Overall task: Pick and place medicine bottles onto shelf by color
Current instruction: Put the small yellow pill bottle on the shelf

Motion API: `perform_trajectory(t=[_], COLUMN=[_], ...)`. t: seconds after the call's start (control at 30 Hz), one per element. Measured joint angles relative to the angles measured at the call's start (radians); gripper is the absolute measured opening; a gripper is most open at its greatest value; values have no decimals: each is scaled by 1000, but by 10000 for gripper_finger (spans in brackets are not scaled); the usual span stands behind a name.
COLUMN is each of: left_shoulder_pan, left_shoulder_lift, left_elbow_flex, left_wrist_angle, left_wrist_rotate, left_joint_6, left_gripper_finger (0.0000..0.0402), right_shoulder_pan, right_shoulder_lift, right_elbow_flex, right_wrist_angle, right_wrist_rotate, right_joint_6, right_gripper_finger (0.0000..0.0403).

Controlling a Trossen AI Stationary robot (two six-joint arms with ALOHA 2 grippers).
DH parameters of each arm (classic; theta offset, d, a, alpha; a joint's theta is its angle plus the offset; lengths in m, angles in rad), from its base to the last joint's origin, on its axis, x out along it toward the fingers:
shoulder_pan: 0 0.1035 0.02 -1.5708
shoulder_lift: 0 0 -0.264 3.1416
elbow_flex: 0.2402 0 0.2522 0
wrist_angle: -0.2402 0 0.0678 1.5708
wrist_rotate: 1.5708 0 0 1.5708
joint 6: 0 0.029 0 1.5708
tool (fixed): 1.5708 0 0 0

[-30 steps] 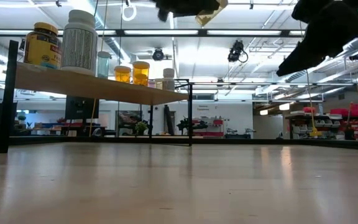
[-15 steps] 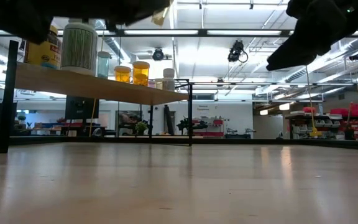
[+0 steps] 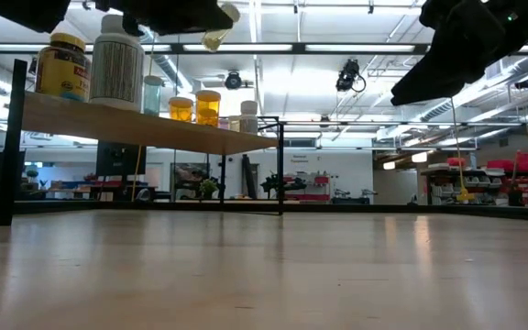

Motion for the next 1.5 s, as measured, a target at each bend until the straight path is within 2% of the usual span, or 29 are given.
perform_trajectory(t=[0.17,0.37,0.5,0.87,1.03,1.17,1.3,1.43,1.5], left_shoulder_pan=[23,59,67,73,71,64,57,59,60], left_shoulder_lift=[16,93,141,195,195,195,195,195,195], left_elbow_flex=[-7,-6,-6,-7,-7,-7,-7,-7,-7], left_wrist_angle=[-44,-43,-35,-25,-30,-48,-47,-47,-47], left_wrist_rotate=[-18,-29,-30,-33,-25,-17,8,45,53], left_joint_6=[-109,-207,-256,-284,-271,-289,-290,-307,-315], left_gripper_finger=[94,94,94,94,94,94,94,94,94], right_shoulder_pan=[0,0,-1,-11,-39,-77,-145,-211,-226], right_shoulder_lift=[19,76,142,436,568,649,713,785,825], right_elbow_flex=[0,-1,-2,0,0,0,1,32,59], right_wrist_angle=[8,51,162,806,1082,1330,1467,1498,1499], right_wrist_rotate=[-2,-3,-2,-51,-51,-62,-180,-387,-447], right_joint_6=[4,-8,-61,-351,-412,-379,-284,-180,-171], right_gripper_finger=[242,242,242,242,242,242,242,242,242])
